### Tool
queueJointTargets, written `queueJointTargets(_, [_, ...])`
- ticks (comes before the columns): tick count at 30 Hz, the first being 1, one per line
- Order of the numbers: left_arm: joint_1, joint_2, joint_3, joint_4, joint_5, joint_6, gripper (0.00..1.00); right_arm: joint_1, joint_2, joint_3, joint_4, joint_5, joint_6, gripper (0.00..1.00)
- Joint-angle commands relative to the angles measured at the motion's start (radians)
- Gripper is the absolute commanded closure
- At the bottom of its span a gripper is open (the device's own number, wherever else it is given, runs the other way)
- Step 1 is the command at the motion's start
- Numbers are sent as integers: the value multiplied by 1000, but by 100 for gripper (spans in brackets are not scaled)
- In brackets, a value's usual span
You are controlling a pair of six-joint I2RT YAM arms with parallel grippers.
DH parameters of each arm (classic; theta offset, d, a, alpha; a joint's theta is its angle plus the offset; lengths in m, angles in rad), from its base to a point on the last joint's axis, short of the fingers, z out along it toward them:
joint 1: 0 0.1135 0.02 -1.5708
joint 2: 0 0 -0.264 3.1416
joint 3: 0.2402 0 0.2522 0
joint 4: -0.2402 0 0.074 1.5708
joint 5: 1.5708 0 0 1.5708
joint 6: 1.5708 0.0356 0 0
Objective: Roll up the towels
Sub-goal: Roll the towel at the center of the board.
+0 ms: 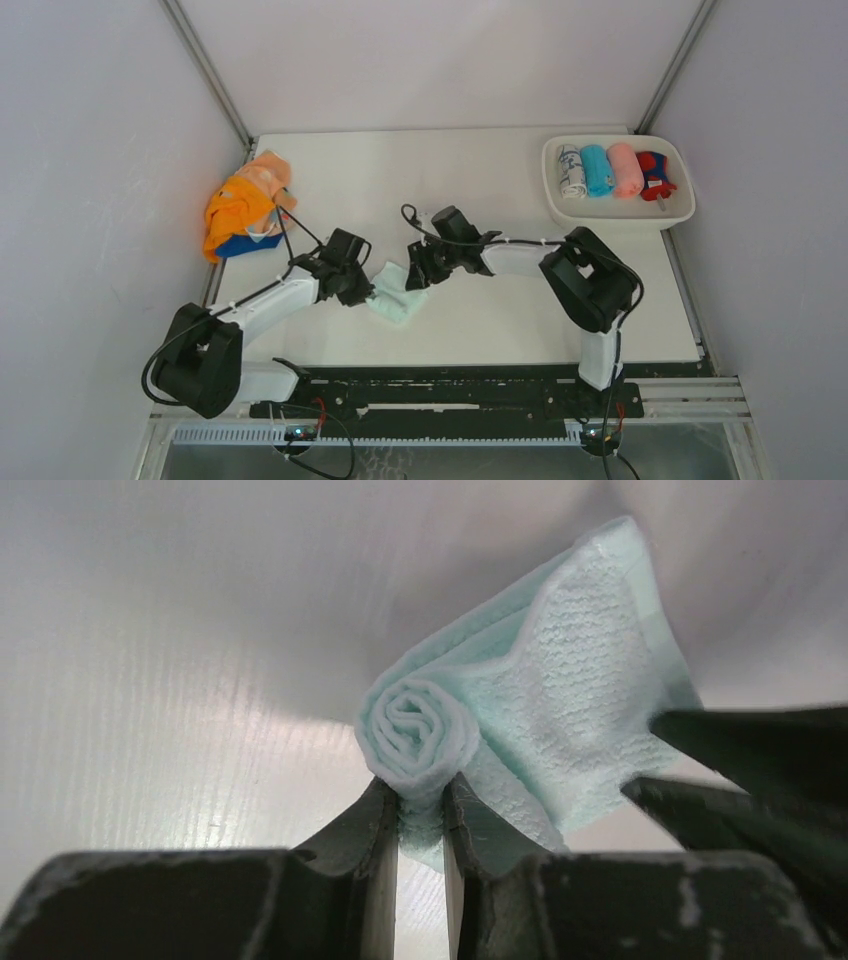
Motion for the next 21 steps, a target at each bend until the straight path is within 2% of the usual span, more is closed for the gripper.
queueJointTargets(1, [-4,36,67,-75,-53,48,85,86,-219,-62,-6,192,-163,55])
queueJointTargets(5, [-4,65,93,-91,-55,53,85,214,-325,-133,34,396,-278,46])
queueJointTargets(9, [-4,79,112,-106,-62,60,85,360,-352,-177,103,567,-383,39])
queueJointTargets(14, [-4,91,123,-115,-57,67,85,497,-274,-174,200,779,-532,35])
queueJointTargets(21, [-3,94,122,-113,-55,68,84,587,-138,-118,236,922,-669,34])
